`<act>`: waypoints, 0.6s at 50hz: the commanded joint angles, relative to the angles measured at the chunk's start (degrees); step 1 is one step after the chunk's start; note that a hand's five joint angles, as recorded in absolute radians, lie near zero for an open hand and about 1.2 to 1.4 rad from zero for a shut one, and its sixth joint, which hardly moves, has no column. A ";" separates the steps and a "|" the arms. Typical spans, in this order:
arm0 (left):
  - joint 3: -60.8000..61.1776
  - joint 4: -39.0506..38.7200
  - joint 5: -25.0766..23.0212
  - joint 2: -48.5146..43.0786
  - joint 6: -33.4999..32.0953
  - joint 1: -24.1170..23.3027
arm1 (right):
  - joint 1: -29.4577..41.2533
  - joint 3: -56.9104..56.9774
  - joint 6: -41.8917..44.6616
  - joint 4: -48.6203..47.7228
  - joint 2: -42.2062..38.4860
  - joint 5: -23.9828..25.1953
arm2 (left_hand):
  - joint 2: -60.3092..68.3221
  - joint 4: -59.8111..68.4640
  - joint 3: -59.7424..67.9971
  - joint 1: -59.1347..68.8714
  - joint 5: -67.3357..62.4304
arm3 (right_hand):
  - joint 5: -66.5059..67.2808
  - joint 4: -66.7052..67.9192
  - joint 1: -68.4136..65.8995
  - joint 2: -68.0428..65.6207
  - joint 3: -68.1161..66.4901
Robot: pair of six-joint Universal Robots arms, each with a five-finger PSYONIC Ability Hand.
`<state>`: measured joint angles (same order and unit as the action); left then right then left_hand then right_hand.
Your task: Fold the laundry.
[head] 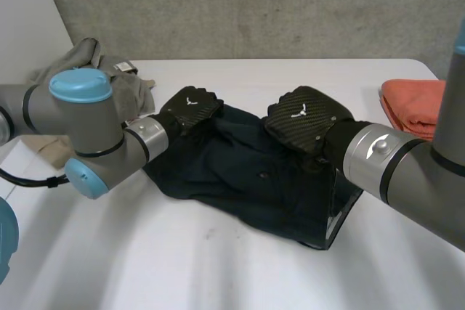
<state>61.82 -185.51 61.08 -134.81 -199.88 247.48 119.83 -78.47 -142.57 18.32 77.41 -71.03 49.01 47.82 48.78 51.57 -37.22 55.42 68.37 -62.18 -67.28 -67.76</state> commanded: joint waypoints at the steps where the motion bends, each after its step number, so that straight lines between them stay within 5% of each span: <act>1: 0.22 1.03 0.70 1.65 0.11 2.03 | -0.74 2.53 -0.69 0.39 0.46 -1.48 | 30.99 32.18 31.22 28.43 -32.78 | 14.58 11.63 -17.82 -12.73 -12.24; 12: -0.38 -1.07 6.93 8.60 0.11 2.13 | -5.75 14.91 -1.04 4.98 -11.04 -9.39 | 30.99 32.18 31.22 28.43 -32.78 | 14.58 11.63 -17.82 -12.73 -12.24; 16: -8.88 -10.71 15.70 6.59 -0.51 -0.24 | -5.49 24.05 -3.59 -3.71 -16.23 -13.43 | 30.99 32.18 31.22 28.43 -32.78 | 14.58 11.63 -17.82 -12.73 -12.24; 20: -15.74 -21.08 22.83 5.70 -4.09 -0.77 | -5.40 30.30 -6.05 -27.98 -19.48 -18.61 | 30.99 32.18 31.22 28.43 -32.78 | 14.58 11.63 -17.82 -12.73 -12.24; 25: -18.93 -35.52 26.98 7.01 -7.10 -0.86 | -5.31 30.31 -5.79 -52.74 -19.23 -20.03 | 30.99 32.18 31.22 28.43 -32.78 | 14.58 11.63 -17.82 -12.73 -12.24; 30: -16.83 -39.58 26.90 11.40 -7.10 -1.13 | -5.05 30.92 -5.70 -56.56 -19.49 -19.06 | 30.99 32.18 31.22 28.43 -32.78 | 14.58 11.63 -17.82 -12.73 -12.24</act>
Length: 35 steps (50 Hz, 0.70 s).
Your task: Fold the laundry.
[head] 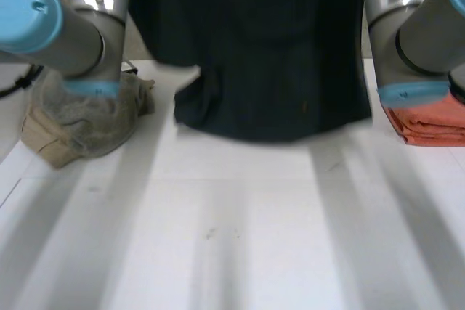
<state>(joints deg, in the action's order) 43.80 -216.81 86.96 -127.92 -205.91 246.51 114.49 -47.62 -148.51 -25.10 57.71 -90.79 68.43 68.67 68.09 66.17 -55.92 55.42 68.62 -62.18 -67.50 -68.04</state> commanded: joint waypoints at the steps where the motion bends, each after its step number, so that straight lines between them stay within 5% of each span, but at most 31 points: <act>1: 2.15 -7.58 0.85 4.95 -1.07 -0.24 | 0.29 -0.02 0.23 -13.04 0.03 1.05 | 11.57 11.33 11.91 13.83 -14.08 | 14.58 11.38 -17.82 -12.50 -11.96; 12: 27.72 -1.51 -1.53 11.99 -2.21 -2.61 | 0.21 -8.18 0.15 -3.56 -3.39 2.72 | 11.57 11.33 11.91 13.83 -14.08 | 14.58 11.38 -17.82 -12.50 -11.96; 24: 45.23 5.60 -0.39 6.46 -11.78 -7.79 | -0.14 -18.03 1.55 9.28 -11.66 4.57 | 11.57 11.33 11.91 13.83 -14.08 | 14.58 11.38 -17.82 -12.50 -11.96; 35: 52.25 24.57 10.67 16.45 -13.90 -10.43 | -0.67 -30.86 3.92 27.46 1.34 5.18 | 11.57 11.33 11.91 13.83 -14.08 | 14.58 11.38 -17.82 -12.50 -11.96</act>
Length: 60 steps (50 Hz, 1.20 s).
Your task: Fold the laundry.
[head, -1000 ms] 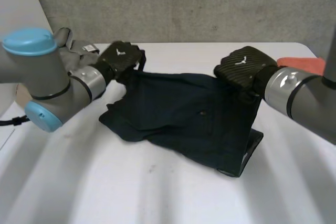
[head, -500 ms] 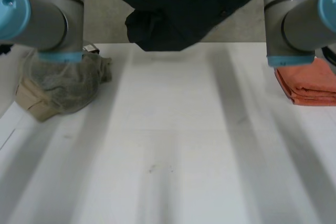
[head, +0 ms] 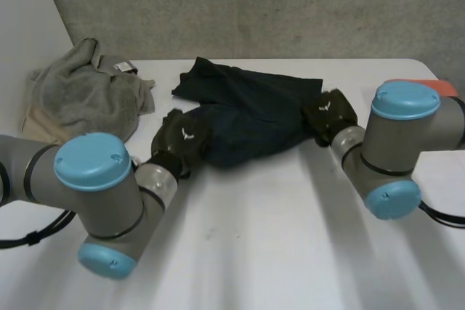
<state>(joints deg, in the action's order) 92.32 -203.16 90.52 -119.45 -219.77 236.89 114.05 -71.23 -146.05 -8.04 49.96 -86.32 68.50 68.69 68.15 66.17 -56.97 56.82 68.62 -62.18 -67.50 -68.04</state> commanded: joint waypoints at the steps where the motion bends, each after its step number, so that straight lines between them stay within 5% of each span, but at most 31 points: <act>1: 4.44 12.34 7.65 9.31 -0.22 -0.99 | -0.15 -9.34 2.60 13.55 11.80 0.80 | 11.50 11.31 11.85 13.83 -13.03 | 13.18 11.38 -17.82 -12.50 -11.96; 12: 12.44 43.69 8.10 22.67 0.48 -10.46 | -0.41 -26.39 18.58 34.81 29.03 0.54 | 11.50 11.31 11.85 13.83 -13.03 | 13.18 11.38 -17.82 -12.50 -11.96; 18: 12.27 49.35 6.95 23.21 0.57 -16.19 | -1.37 -28.96 19.75 38.19 31.16 1.68 | 11.50 11.31 11.85 13.83 -13.03 | 13.18 11.38 -17.82 -12.50 -11.96; 29: -1.78 32.32 8.01 12.41 -2.32 -8.21 | -2.60 -24.93 10.18 25.37 26.51 3.44 | 11.50 11.31 11.85 13.83 -13.03 | 13.18 11.38 -17.82 -12.50 -11.96; 36: -15.67 17.11 7.39 0.19 -12.51 -3.81 | -3.22 -18.34 5.95 17.28 21.15 2.39 | 11.50 11.31 11.85 13.83 -13.03 | 13.18 11.38 -17.82 -12.50 -11.96; 40: -25.05 9.38 3.20 -8.57 -18.13 -3.10 | -2.78 -12.46 5.77 11.48 15.09 -2.08 | 11.50 11.31 11.85 13.83 -13.03 | 13.18 11.38 -17.82 -12.50 -11.96; 45: -35.18 3.92 -2.54 -17.73 -18.67 -2.40 | -2.52 -5.60 6.39 6.91 8.15 -6.84 | 11.50 11.31 11.85 13.83 -13.03 | 13.18 11.38 -17.82 -12.50 -11.96; 55: -50.13 0.05 -2.98 -32.51 -18.59 -1.34 | -2.43 5.22 5.95 -1.97 -3.90 -8.07 | 11.50 11.31 11.85 13.83 -13.03 | 13.18 11.38 -17.82 -12.50 -11.96; 57: -51.01 -1.18 -2.89 -33.92 -18.24 -1.52 | -2.34 6.19 5.51 -5.31 -5.05 -8.07 | 10.69 10.50 11.04 13.02 -12.22 | -44.54 -46.34 39.91 45.22 45.77; 59: -50.66 -2.76 -2.72 -34.10 -17.62 -1.78 | -2.17 6.28 5.51 -7.15 -5.05 -8.08 | -41.17 -41.36 -40.82 -38.84 39.64 | -56.82 -58.62 52.18 57.50 58.04; 60: -49.97 -4.51 -2.54 -34.10 -16.84 -2.04 | -1.99 6.02 5.25 -8.21 -4.70 -7.99 | -53.45 -53.64 -53.10 -51.12 51.92 | -56.82 -58.62 52.18 57.50 58.04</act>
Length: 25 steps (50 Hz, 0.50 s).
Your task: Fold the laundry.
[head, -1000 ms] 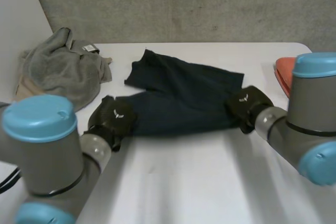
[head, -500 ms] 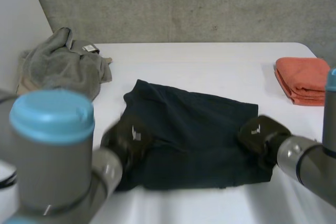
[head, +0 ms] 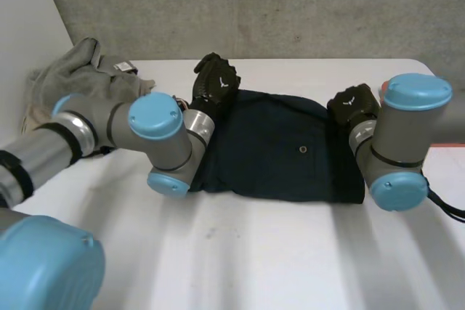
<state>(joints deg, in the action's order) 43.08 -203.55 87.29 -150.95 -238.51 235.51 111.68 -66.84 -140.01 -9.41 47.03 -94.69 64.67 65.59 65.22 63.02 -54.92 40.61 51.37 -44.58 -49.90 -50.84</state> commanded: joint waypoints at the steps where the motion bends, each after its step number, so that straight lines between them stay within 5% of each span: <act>1: -0.20 -5.18 0.78 -2.51 2.34 -0.76 | 0.38 1.36 -0.97 -6.94 -1.51 0.29 | -45.91 -46.84 -46.47 -44.26 46.16 | -40.61 -41.37 34.58 39.90 40.84; 3: 1.47 -6.85 1.22 -2.16 3.31 -0.93 | 0.21 0.66 -1.84 -6.77 -0.63 0.29 | -54.67 -55.59 -55.22 -53.02 54.92 | -40.61 -41.37 34.58 39.90 40.84; 10: 11.57 -10.29 2.98 8.29 8.76 -1.20 | -2.78 -6.98 -12.55 5.78 10.26 2.57 | -54.67 -55.59 -55.22 -53.02 54.92 | -40.61 -41.37 34.58 39.90 40.84; 15: 19.30 -10.11 4.38 15.58 13.58 -2.33 | -7.08 -12.42 -22.31 17.29 13.88 11.43 | -54.67 -55.59 -55.22 -53.02 54.92 | -40.61 -41.37 34.58 39.90 40.84; 19: 23.96 -9.94 5.70 18.84 16.49 -2.78 | -9.10 -16.12 -24.52 18.20 13.88 16.53 | -54.67 -55.59 -55.22 -53.02 54.92 | -40.61 -41.37 34.58 39.90 40.84; 25: 28.10 -9.67 6.76 20.78 18.69 -3.13 | -10.17 -18.33 -24.70 14.95 12.30 17.70 | -54.67 -55.59 -55.22 -53.02 54.92 | -39.36 -40.12 33.33 38.65 39.58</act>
<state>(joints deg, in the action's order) 67.57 -213.58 93.11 -131.88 -221.82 232.78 102.51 -83.08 -164.60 8.70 61.23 -78.70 11.43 11.40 11.81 11.17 -2.71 2.72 11.63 -12.67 -11.83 -11.59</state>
